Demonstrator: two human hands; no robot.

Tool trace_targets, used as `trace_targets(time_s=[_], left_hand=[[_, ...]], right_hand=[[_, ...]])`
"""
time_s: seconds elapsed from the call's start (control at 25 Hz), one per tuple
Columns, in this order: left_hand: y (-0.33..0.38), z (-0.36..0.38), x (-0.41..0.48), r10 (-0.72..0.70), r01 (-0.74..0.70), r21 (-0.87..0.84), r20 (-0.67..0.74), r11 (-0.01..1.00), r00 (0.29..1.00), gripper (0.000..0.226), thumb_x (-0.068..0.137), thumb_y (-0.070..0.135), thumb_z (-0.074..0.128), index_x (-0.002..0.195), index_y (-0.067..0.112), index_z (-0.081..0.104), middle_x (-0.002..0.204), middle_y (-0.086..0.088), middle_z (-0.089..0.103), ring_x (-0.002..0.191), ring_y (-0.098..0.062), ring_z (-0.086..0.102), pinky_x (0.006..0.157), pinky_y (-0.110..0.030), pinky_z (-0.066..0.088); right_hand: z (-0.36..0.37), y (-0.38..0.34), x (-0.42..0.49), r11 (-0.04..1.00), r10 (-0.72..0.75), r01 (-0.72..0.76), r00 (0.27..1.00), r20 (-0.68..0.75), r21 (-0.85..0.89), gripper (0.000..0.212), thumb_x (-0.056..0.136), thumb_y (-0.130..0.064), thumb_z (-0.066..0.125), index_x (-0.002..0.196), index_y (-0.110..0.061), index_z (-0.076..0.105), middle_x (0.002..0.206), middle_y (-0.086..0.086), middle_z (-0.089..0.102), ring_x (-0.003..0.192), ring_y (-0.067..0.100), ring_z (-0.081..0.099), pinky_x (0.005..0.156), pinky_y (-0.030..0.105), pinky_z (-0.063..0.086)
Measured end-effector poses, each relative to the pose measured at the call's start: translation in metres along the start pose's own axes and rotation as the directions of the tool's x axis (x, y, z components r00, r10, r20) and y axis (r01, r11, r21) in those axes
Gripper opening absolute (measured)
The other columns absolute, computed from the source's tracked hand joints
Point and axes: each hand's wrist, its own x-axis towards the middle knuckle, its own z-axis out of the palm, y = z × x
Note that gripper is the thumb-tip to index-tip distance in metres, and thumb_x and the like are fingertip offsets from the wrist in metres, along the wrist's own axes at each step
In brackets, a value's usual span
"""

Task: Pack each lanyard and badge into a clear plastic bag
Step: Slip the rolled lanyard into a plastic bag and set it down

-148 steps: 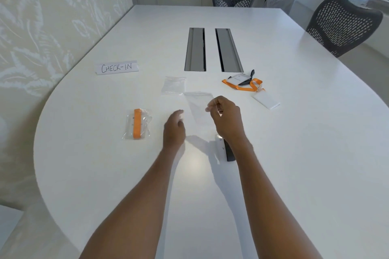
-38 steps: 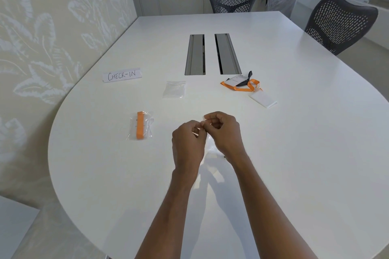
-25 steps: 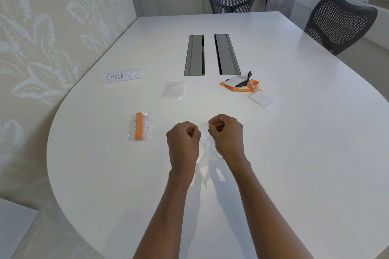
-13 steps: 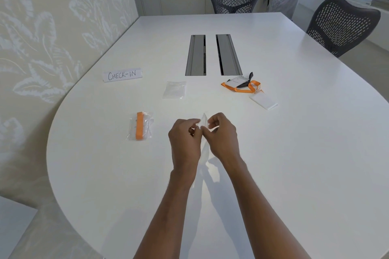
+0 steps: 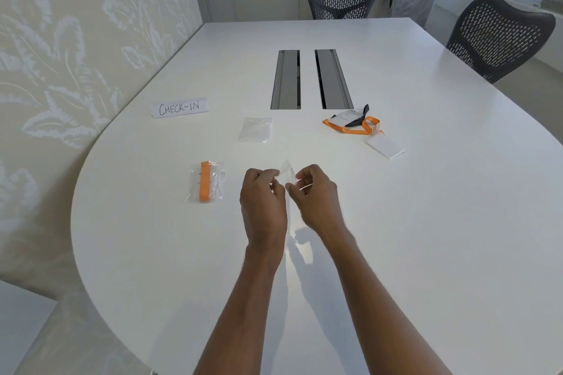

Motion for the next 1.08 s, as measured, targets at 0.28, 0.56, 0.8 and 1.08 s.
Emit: trace_targets(time_s=[0.28,0.56,0.8,1.08], left_hand=[[-0.015,0.011,-0.006,-0.045,0.042,0.050,0.043,0.998,0.998,0.030,0.096,-0.008,0.063,0.119,0.005,0.077,0.107,-0.004,0.065,0.094,-0.021,0.069,0.084,-0.034,0.059],[-0.025,0.036,-0.014,-0.097,0.077,0.101,0.206,0.992,0.974,0.025,0.097,-0.002,0.064,0.116,0.006,0.078,0.112,-0.009,0.066,0.099,-0.025,0.069,0.083,-0.025,0.049],[-0.030,0.049,-0.008,-0.129,0.117,0.069,0.212,0.991,0.969,0.018,0.094,0.002,0.070,0.109,0.005,0.081,0.103,-0.013,0.075,0.092,-0.026,0.073,0.087,-0.036,0.059],[-0.034,0.055,0.002,-0.173,0.183,-0.026,0.216,0.983,0.961,0.013,0.091,-0.002,0.069,0.083,0.000,0.080,0.074,-0.010,0.077,0.068,-0.034,0.072,0.069,-0.039,0.061]], right_hand=[[-0.056,0.055,0.028,0.990,0.088,-0.092,0.995,-0.045,-0.106,0.017,0.100,-0.025,0.068,0.114,-0.017,0.070,0.109,0.001,0.072,0.098,0.021,0.070,0.076,0.023,0.049],[-0.050,0.095,0.045,0.946,0.214,-0.145,0.951,0.222,-0.290,0.066,0.099,-0.038,0.070,0.157,-0.020,0.045,0.141,0.010,0.051,0.129,0.026,0.055,0.102,0.033,0.041],[-0.048,0.094,0.062,0.963,0.217,-0.171,0.950,0.223,-0.208,0.024,0.094,-0.028,0.076,0.110,-0.012,0.068,0.100,0.001,0.062,0.091,0.022,0.059,0.068,0.029,0.044],[-0.067,0.073,0.040,0.982,0.187,-0.187,0.982,0.010,0.009,0.020,0.093,-0.025,0.078,0.110,-0.019,0.071,0.097,0.001,0.069,0.080,0.015,0.061,0.068,0.028,0.048]])
